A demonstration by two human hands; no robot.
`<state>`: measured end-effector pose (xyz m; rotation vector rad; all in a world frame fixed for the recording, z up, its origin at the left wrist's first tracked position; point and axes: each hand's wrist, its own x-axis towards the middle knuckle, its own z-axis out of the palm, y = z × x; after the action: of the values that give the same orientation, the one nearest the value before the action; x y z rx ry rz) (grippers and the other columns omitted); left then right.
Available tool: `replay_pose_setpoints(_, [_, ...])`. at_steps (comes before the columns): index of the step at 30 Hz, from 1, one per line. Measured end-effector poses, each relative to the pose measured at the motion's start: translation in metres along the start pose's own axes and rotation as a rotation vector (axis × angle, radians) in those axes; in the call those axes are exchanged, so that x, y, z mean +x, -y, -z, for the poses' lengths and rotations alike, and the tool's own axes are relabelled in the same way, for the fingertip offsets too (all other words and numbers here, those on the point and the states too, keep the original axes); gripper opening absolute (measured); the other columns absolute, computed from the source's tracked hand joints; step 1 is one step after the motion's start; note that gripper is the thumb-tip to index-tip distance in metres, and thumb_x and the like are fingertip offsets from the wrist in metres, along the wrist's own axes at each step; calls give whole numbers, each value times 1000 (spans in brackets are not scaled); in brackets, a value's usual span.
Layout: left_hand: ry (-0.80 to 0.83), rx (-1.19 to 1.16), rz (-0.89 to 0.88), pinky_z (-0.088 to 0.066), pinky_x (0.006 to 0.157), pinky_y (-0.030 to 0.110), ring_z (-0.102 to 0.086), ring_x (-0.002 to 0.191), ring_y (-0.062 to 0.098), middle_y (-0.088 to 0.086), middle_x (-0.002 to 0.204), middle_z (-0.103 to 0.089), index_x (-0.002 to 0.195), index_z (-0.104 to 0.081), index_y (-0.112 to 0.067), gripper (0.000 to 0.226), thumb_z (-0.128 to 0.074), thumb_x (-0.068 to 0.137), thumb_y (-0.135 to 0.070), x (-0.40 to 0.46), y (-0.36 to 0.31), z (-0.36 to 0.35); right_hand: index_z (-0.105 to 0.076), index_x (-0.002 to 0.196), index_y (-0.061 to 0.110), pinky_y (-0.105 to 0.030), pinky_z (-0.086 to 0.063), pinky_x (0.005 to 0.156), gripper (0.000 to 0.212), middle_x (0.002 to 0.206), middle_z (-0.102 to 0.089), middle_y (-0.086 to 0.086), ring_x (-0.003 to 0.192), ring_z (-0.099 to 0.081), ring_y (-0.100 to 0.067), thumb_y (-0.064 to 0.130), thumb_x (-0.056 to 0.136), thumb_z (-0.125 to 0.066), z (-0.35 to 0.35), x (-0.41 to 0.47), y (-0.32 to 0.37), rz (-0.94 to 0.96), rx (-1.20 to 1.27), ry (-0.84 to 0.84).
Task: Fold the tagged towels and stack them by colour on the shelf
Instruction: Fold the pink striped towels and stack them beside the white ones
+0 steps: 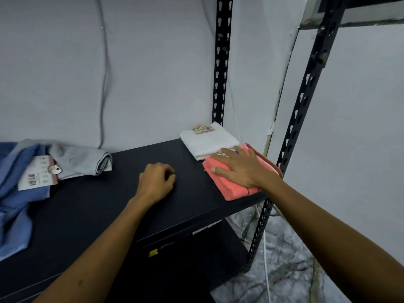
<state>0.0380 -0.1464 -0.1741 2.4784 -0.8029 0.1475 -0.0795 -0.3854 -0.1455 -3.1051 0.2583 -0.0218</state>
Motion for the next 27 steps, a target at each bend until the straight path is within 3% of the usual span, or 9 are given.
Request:
replay_pose_setpoints(9, [-35,22,-27,-34,88,44,-49,117,20,-9,117,-63,105,-69,-26,17,-57,93,-30,1,7,-9,-14,149,52,-58,-1,117,58,163,-13,8,150,-7,-26,71,94,-17,-3,6,-2,21,4,-15])
replay_pose_setpoints(16, [-27,129,-44,-32,94,45,-45,119,20,-5,123,-58,109,-63,-24,19,-50,96,-32,-4,0,-9,-15,149,52,-57,0,117,59,163,-14,8,150,-8,-26,71,94,-18,1,8,-2,30,18,-5])
replay_pose_setpoints(23, [41,155,-84,-34,100,48,-44,123,21,-4,129,-56,117,-59,-24,25,-47,98,-36,-7,3,-4,-16,149,52,-62,0,115,64,164,-12,3,150,-7,-31,76,90,-22,24,7,8,9,-25,92])
replay_pose_setpoints(27, [79,107,-168,-47,90,42,-56,109,18,-7,114,-63,112,-62,-23,26,-54,95,-41,-14,22,9,-26,150,44,-62,-1,115,64,162,-18,2,150,-8,-23,71,92,-32,43,5,35,68,34,-44])
